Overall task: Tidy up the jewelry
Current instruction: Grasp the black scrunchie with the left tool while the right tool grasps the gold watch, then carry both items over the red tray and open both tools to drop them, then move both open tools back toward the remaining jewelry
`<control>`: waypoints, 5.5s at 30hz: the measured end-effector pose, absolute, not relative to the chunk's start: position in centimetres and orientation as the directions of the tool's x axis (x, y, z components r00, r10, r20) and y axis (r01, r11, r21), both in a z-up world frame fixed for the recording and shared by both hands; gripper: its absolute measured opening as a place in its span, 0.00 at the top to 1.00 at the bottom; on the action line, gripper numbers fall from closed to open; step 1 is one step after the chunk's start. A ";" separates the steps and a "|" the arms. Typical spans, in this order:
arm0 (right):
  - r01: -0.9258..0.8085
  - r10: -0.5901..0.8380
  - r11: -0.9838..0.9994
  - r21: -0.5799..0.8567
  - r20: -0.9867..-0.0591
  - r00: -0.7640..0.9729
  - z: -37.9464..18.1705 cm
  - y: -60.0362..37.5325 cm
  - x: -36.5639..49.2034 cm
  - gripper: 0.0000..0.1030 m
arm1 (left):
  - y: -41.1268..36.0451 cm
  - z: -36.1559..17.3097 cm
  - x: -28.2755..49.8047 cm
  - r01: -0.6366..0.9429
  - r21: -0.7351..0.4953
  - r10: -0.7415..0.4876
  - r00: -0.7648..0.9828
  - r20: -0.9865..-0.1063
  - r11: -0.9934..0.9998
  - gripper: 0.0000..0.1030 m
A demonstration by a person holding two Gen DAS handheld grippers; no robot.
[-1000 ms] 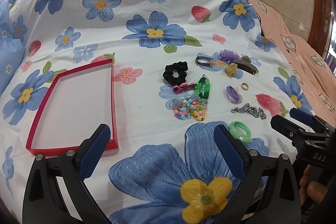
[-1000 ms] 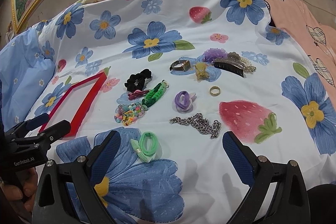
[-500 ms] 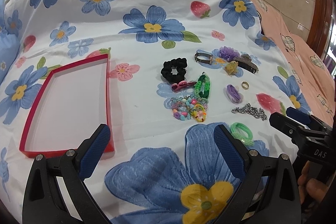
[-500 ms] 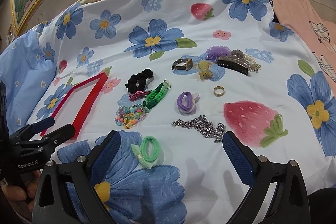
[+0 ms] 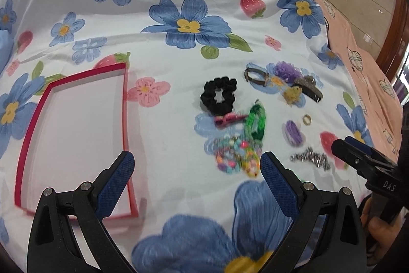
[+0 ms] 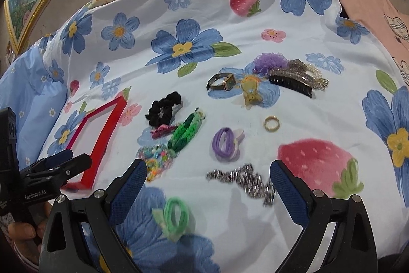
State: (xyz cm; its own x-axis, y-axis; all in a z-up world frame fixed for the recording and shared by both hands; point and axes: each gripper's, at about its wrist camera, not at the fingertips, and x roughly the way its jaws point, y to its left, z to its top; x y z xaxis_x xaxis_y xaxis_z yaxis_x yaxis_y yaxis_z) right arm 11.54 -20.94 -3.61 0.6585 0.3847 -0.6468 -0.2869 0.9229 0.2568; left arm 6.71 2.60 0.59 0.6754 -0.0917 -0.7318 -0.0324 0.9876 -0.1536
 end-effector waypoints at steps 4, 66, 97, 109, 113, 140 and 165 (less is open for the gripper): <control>-0.291 0.384 0.923 0.252 -0.649 0.656 -3.2 -20.5 13.5 0.10 | 2.7 1.0 8.9 -0.024 -0.136 -0.085 0.669 -0.738 0.990 0.03; -0.401 0.454 0.875 0.271 -0.748 0.485 -4.5 -9.1 26.1 0.93 | 11.0 -0.1 15.5 -0.032 -0.333 -0.245 0.613 -0.751 0.942 0.92; -0.733 0.537 0.661 0.160 -0.783 0.314 -5.9 13.6 22.6 0.93 | 29.3 -4.8 13.2 -0.346 -0.326 -0.058 0.603 -0.795 0.880 0.92; -0.765 0.429 0.642 0.044 -0.848 0.311 -9.6 16.9 23.6 0.92 | 30.3 -7.9 15.0 -0.380 -0.299 -0.049 0.544 -0.837 0.875 0.91; -0.769 0.424 0.638 0.039 -0.851 0.309 -10.1 17.0 23.6 0.92 | 30.4 -8.3 15.0 -0.392 -0.285 -0.038 0.531 -0.847 0.875 0.90; -0.683 0.585 0.693 0.232 -0.735 0.344 -4.2 8.6 21.5 0.58 | 28.3 -3.1 10.2 -0.401 -0.311 -0.001 0.611 -0.791 0.861 0.46; -0.423 0.483 0.865 0.271 -0.677 0.555 -1.9 -12.4 16.8 0.45 | 14.0 -0.4 9.5 -0.148 -0.314 -0.162 0.613 -0.773 0.938 0.40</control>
